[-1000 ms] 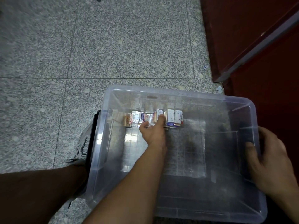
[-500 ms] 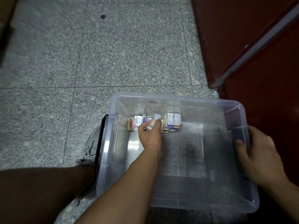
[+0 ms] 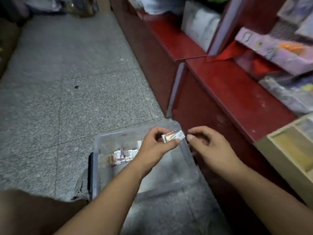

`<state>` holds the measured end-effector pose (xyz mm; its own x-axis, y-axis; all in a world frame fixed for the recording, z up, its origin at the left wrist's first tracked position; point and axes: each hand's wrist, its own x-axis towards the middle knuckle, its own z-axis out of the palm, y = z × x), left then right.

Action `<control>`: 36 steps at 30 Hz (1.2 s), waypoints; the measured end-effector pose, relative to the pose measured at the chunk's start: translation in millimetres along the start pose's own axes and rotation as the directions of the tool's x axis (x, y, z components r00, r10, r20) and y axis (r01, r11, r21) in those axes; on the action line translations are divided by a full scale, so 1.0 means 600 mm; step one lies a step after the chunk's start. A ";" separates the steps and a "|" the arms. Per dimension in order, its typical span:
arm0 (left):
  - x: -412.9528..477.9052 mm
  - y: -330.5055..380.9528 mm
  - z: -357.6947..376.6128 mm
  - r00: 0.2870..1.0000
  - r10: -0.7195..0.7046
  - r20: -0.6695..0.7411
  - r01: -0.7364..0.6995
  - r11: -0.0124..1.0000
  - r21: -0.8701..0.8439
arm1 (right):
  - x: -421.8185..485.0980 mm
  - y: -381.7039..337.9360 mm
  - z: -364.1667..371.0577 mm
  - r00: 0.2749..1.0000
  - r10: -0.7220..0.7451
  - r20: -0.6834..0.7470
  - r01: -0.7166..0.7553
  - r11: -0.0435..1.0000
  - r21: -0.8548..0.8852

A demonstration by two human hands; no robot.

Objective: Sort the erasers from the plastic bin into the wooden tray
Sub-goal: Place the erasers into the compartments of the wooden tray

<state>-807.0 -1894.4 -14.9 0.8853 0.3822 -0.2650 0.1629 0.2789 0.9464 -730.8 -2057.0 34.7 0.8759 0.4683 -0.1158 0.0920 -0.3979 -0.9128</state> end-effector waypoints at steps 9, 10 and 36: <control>-0.150 0.127 0.215 0.897 0.100 0.431 -0.177 0.973 0.144 | -0.214 -0.048 -0.191 0.948 0.076 -0.310 0.045 0.929 0.366; -0.162 0.130 0.236 0.885 0.100 0.455 -0.187 0.971 0.152 | -0.232 -0.047 -0.206 0.938 0.105 -0.331 0.044 0.909 0.414; -0.049 0.151 0.500 0.919 0.080 0.386 -0.108 0.993 0.052 | -0.204 0.022 -0.485 0.676 0.211 -0.706 -0.129 0.977 0.169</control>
<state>-687.4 -2144.6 133.9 0.9947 0.0333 -0.0969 0.0889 0.1897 0.9778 -699.2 -2349.1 150.4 0.9461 -0.3238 0.0051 -0.1031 -0.3161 -0.9431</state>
